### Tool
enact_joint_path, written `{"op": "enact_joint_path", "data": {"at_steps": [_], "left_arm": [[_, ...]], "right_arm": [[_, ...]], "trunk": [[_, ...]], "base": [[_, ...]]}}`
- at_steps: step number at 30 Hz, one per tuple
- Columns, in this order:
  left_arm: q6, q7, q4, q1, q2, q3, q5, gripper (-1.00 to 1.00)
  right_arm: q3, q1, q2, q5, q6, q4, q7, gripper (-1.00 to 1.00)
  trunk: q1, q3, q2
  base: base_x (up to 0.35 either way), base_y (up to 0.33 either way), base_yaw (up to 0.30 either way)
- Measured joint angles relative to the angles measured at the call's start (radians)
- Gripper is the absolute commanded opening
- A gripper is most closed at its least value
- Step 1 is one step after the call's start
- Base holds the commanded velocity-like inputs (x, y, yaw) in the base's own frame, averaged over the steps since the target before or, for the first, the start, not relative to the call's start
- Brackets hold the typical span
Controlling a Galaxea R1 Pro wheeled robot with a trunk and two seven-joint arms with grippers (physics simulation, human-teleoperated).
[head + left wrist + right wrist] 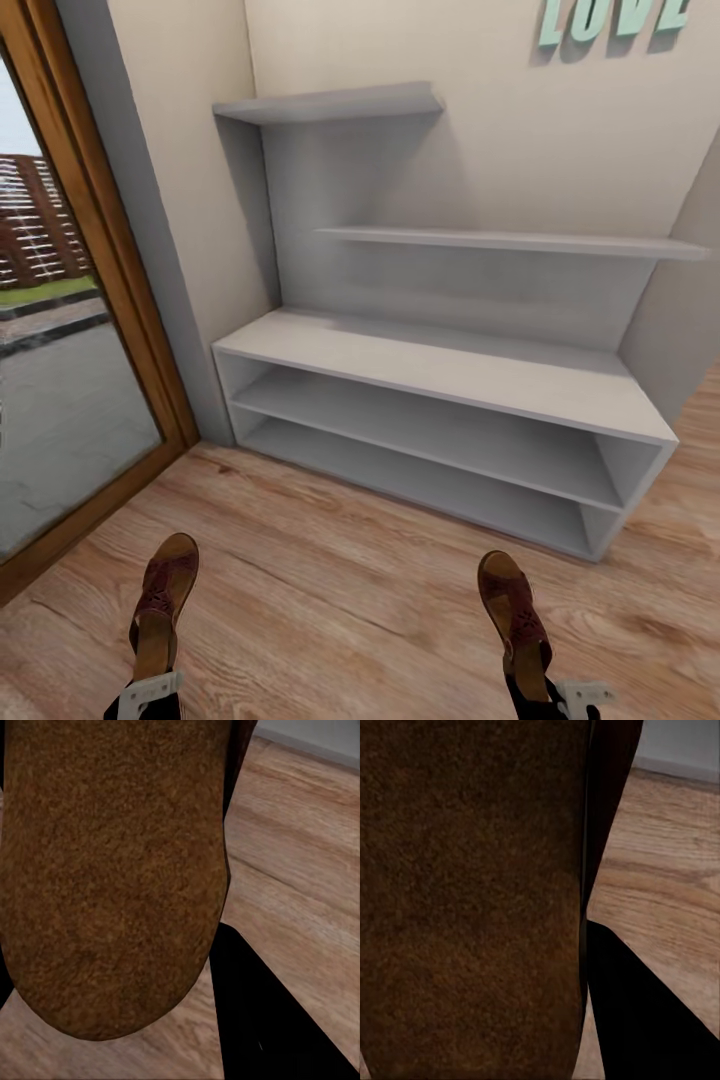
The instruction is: Pick up the two gym shoes and the two sandals from the corridor floor and place them onto the hallstand (shoe rack) in the corridor, making sure they are on the rack and not on the floor. Arrange them so the two gym shoes are next to each other and the two sandals are next to each other.
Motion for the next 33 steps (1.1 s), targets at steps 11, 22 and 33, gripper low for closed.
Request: {"op": "enact_joint_path", "data": {"at_steps": [11, 22, 33], "left_arm": [[0.000, 0.000, 0.000, 0.000, 0.000, 0.000, 0.001, -1.00], [-0.001, 0.000, 0.000, 0.000, 0.000, 0.000, 0.001, -1.00], [-0.002, 0.000, 0.000, 0.000, 0.000, 0.000, 0.001, -1.00]], "right_arm": [[0.000, 0.000, 0.000, 0.000, 0.000, 0.000, 0.001, -1.00], [0.000, 0.000, 0.000, -0.001, 0.001, -0.001, 0.000, -1.00], [0.000, 0.000, 0.001, 0.000, 0.002, 0.000, 0.001, -1.00]], "trunk": [[0.000, 0.000, 0.000], [0.000, 0.000, 0.000], [0.000, 0.000, 0.000]], "base": [[0.103, 0.330, -0.109], [0.095, 0.330, -0.285], [0.038, 0.330, -0.297]]}}
